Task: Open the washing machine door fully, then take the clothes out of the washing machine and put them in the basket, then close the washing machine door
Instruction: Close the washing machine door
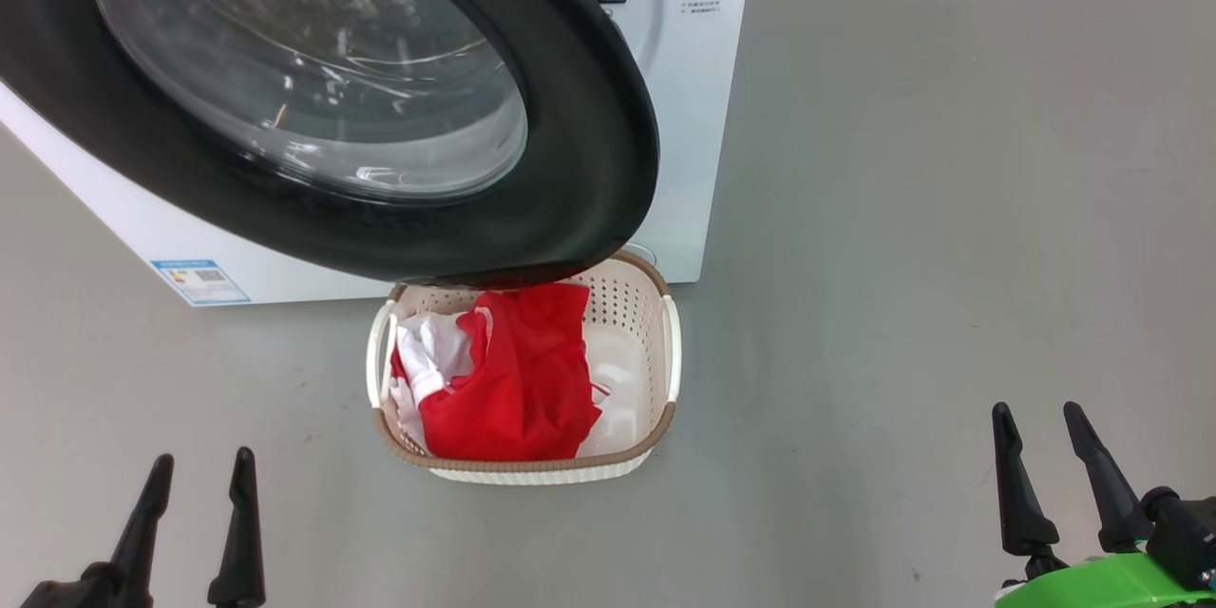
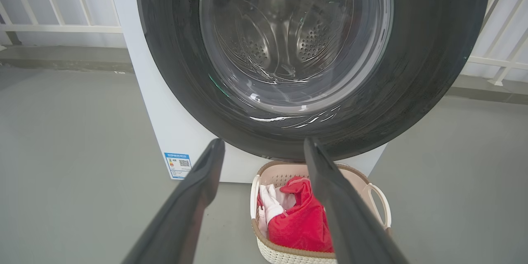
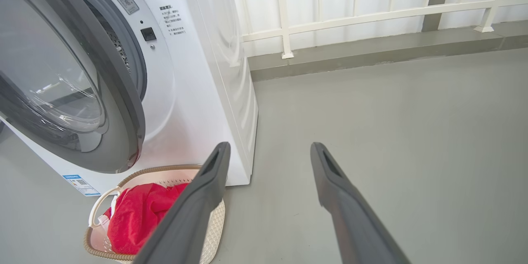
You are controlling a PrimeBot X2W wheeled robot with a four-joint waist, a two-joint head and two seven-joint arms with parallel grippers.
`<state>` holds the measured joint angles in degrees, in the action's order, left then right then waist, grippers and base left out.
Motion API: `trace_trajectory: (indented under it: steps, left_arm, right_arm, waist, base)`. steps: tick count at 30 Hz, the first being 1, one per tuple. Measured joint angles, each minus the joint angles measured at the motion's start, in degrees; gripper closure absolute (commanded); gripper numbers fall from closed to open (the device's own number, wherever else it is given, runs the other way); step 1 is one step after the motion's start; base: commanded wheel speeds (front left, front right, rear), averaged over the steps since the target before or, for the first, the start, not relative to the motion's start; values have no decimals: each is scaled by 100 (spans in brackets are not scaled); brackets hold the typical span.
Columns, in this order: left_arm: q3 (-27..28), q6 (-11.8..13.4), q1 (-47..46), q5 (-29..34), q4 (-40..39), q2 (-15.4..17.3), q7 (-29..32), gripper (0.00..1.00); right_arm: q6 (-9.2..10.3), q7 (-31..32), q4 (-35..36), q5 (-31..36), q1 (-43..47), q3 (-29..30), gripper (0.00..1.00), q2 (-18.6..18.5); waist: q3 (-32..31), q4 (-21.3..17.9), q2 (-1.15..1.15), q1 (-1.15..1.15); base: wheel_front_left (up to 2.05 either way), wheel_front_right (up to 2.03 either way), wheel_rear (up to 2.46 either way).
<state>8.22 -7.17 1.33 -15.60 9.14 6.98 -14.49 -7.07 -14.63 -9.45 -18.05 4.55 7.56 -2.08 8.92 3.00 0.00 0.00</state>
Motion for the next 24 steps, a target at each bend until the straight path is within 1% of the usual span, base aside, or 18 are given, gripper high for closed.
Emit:
trace_trajectory:
  steps: [11,12,13,14,15,19,24]
  left_arm:
    - [-15,0,1,43,-14,-40,0,0]
    - [-24,0,1,43,-14,-55,0,0]
    - [-34,0,1,43,-14,-62,0,0]
    - [-51,0,1,43,-14,-66,0,0]
    - [-69,0,1,43,-13,-78,0,0]
    - [-152,0,1,43,-12,-169,0,0]
    - [-275,0,1,42,7,-252,0,0]
  right_arm:
    - [0,0,-1,0,0,-53,0,0]
    - [0,0,0,-3,-1,-112,9,0]
    - [0,0,1,-5,-3,-143,59,0]
    - [0,0,1,-5,-5,-178,84,0]
    - [0,0,0,-5,-8,-219,100,-1]
    - [0,0,-21,-4,-71,-380,100,-2]
    - [0,0,-92,-4,-377,-635,100,-7]
  waist:
    - [-58,54,0,0]
    - [-63,82,0,0]
    - [-65,98,0,0]
    - [-67,116,0,0]
    - [-70,140,0,0]
    - [-86,261,0,0]
    - [-107,421,0,0]
  base:
    - [0,0,0]
    - [0,0,0]
    - [0,0,0]
    - [0,0,0]
    - [0,0,0]
    - [0,0,0]
    - [0,0,0]
